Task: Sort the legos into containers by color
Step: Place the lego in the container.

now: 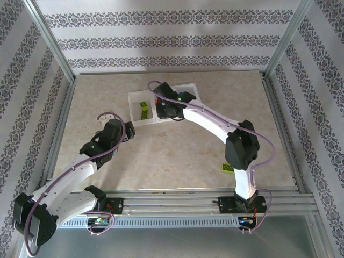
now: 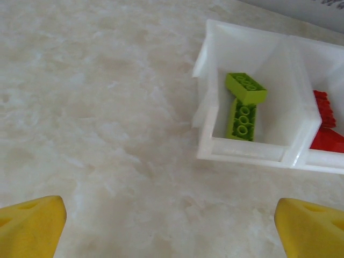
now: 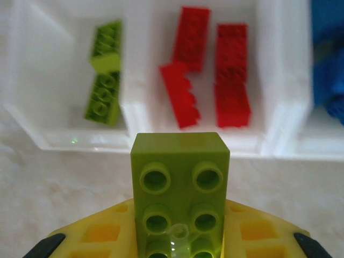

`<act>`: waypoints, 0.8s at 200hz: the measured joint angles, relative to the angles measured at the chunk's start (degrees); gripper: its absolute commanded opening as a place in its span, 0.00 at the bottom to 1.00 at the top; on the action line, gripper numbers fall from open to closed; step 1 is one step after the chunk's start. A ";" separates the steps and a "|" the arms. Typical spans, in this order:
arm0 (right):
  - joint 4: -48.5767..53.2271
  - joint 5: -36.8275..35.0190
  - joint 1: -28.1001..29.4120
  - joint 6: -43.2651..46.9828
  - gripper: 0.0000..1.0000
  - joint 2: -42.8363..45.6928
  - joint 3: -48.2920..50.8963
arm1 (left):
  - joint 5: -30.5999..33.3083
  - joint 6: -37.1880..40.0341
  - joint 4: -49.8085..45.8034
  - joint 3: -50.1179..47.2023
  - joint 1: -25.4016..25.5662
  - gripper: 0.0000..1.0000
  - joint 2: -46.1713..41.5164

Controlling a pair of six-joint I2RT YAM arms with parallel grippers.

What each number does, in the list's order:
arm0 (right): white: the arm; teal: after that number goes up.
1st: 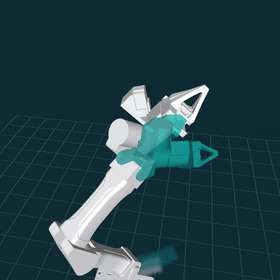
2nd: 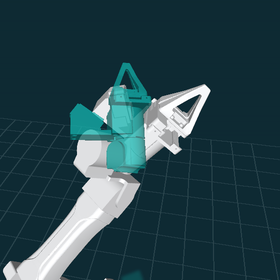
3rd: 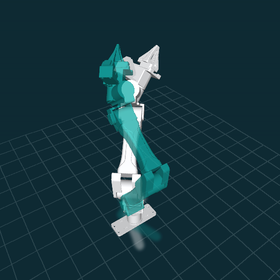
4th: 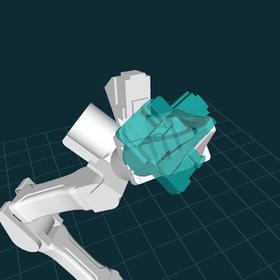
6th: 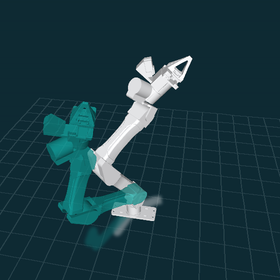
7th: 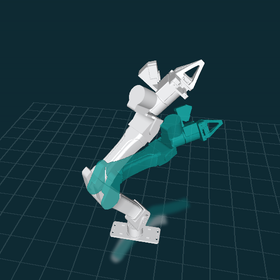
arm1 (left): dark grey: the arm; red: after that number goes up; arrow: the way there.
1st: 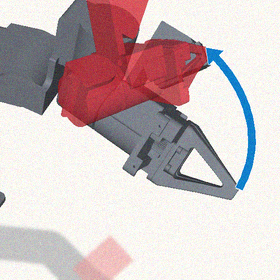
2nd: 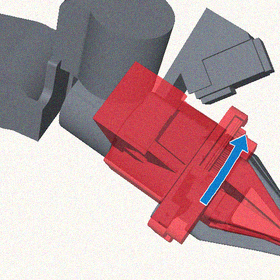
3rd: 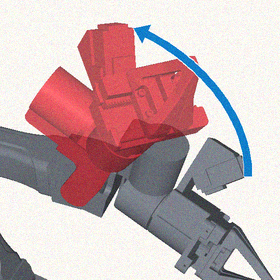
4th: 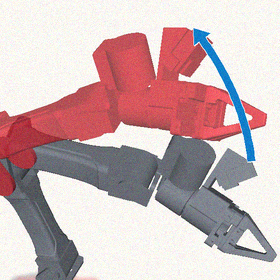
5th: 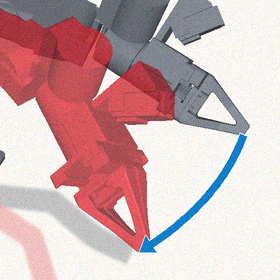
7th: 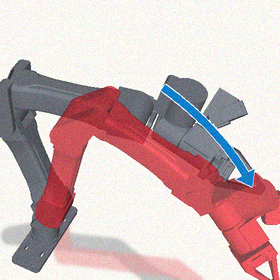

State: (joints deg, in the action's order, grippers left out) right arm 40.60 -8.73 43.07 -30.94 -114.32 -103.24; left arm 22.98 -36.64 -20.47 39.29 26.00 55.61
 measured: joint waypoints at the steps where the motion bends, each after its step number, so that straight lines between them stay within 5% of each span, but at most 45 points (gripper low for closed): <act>1: -0.02 -0.02 0.04 0.09 0.27 -0.20 -0.31 | -0.07 -0.13 -0.02 -0.09 -0.15 1.00 0.00; 82: 1.20 0.22 2.60 6.29 0.30 -19.78 -25.18 | -4.57 -3.96 -0.57 -2.34 -4.15 1.00 0.00; 160: 2.80 0.55 2.58 8.26 0.42 -29.29 -35.10 | -6.43 -4.20 -0.57 -2.91 -4.37 1.00 0.04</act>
State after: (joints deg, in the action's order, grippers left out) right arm 43.40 -8.19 45.65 -22.68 -143.61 -138.34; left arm 16.56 -40.84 -21.04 36.38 21.63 55.66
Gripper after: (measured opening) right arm 0.390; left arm 0.994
